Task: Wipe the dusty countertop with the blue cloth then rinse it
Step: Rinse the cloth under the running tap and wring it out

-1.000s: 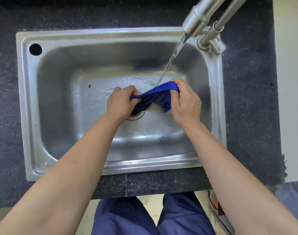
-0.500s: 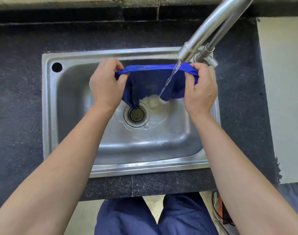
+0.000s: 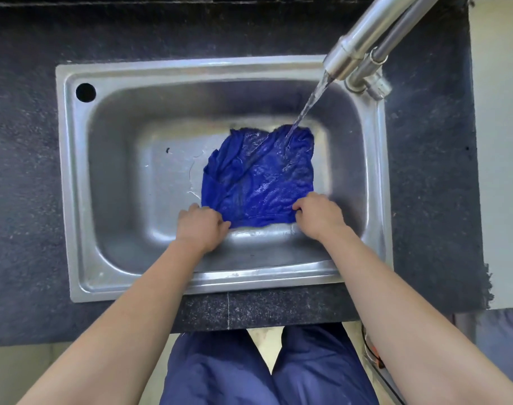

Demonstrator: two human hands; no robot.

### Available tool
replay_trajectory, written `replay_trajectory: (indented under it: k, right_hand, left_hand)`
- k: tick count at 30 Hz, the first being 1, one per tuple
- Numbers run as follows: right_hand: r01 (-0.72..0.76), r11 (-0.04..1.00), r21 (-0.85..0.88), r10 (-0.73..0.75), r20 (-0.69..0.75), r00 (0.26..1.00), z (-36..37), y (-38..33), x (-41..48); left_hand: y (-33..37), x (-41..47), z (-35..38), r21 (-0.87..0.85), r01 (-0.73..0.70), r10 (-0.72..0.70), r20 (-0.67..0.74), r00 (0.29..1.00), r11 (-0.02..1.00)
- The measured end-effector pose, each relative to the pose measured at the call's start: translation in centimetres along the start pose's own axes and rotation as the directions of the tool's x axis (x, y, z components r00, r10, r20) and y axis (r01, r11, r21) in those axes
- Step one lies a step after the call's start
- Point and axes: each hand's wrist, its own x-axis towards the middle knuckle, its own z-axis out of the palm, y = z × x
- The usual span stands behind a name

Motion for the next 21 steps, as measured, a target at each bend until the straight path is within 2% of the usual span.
replay_trajectory:
  k: [3, 5, 8, 10, 11, 13, 16, 19, 21]
  right_hand:
    - [-0.043, 0.998, 0.045, 0.045, -0.052, 0.998, -0.3, -0.2, 0.3]
    - [-0.022, 0.995, 0.102, 0.036, -0.144, 0.989, -0.5, -0.2, 0.9]
    - [0.113, 0.989, 0.100, -0.081, -0.281, 0.956, -0.6, -0.7, 1.9]
    - [0.168, 0.985, -0.034, -0.172, -0.197, 0.965, -0.3, -0.9, 2.2]
    - [0.159, 0.981, -0.109, -0.173, -0.131, 0.976, -0.2, -0.7, 2.3]
    - [0.061, 0.982, -0.179, -0.075, -0.070, 0.995, 0.0, -0.1, 2.2]
    - [-0.114, 0.982, -0.148, 0.099, -0.101, 0.990, -0.4, -0.7, 1.8]
    - [-0.179, 0.977, -0.116, 0.155, -0.186, 0.970, -1.2, -2.1, 2.2]
    - [-0.196, 0.977, -0.089, 0.178, -0.180, 0.968, -2.2, -2.5, 2.8]
  left_hand:
    - [0.3, 0.1, -0.1, 0.000, 0.044, -0.044, -0.134, 0.990, 0.999]
    - [0.1, 0.8, -0.5, -0.015, 0.049, -0.051, -0.181, 0.982, 0.999]
    - [-0.2, 2.3, -0.9, 0.024, -0.082, 0.085, -0.232, 0.969, 0.996]
    - [-0.3, 2.8, -1.2, 0.063, -0.136, 0.146, -0.208, 0.967, 0.989]
    - [-0.5, 2.7, -1.1, 0.078, -0.112, 0.126, -0.192, 0.973, 0.991]
    - [-1.3, 2.3, -0.6, 0.084, 0.008, 0.007, -0.178, 0.984, 0.996]
    - [-3.2, 1.2, -0.1, 0.053, 0.191, -0.185, -0.103, 0.977, 0.980]
    - [-4.5, 0.6, -0.5, 0.087, 0.329, -0.329, -0.014, 0.944, 0.940]
    - [-4.8, 0.8, -0.9, 0.007, 0.381, -0.380, -0.047, 0.924, 0.925]
